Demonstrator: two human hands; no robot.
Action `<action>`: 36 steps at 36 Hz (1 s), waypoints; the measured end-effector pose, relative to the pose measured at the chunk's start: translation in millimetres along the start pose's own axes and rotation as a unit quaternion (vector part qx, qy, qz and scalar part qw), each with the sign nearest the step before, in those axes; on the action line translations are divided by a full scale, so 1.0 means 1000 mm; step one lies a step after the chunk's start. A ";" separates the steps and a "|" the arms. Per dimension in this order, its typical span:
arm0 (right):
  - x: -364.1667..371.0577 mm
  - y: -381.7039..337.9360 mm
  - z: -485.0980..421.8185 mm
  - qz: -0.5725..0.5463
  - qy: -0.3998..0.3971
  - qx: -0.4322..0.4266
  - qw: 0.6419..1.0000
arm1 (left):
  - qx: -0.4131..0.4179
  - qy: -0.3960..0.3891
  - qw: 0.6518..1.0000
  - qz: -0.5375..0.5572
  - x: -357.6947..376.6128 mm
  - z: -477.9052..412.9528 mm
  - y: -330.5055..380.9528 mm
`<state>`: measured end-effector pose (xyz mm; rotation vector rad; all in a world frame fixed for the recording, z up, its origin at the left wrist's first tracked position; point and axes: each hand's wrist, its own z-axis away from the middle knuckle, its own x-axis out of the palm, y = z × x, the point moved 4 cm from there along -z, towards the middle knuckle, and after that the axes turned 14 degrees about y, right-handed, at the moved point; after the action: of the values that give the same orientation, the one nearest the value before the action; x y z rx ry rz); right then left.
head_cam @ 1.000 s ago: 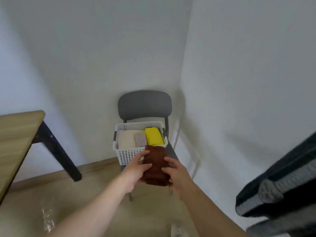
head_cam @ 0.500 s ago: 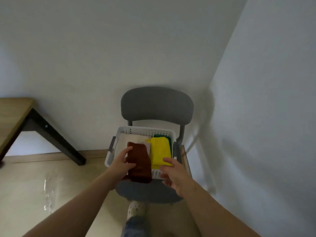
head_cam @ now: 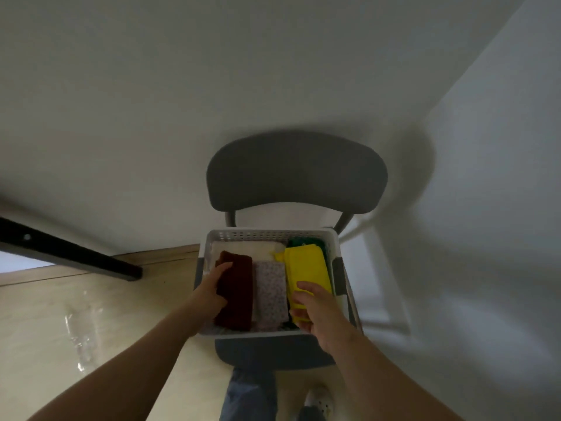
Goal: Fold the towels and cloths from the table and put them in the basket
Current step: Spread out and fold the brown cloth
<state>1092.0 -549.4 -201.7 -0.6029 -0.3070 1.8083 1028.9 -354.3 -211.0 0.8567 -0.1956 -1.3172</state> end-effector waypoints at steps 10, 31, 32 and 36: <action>0.006 0.009 -0.008 0.018 0.039 0.038 0.998 | 0.127 0.045 0.916 -0.378 0.008 -0.010 -0.017; 0.016 0.004 -0.030 0.143 0.052 -0.066 0.986 | 0.179 -0.054 0.818 -0.544 0.036 -0.043 -0.038; 0.015 0.005 -0.028 0.137 0.052 -0.066 0.987 | 0.184 -0.044 0.816 -0.546 0.036 -0.041 -0.036; 0.006 0.008 -0.016 0.108 0.066 -0.087 0.988 | 0.210 0.009 0.824 -0.526 0.033 -0.021 -0.023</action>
<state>1093.6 -548.1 -220.5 -0.9048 -0.3212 1.9500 1032.8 -374.5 -251.1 1.4523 0.0342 -2.3508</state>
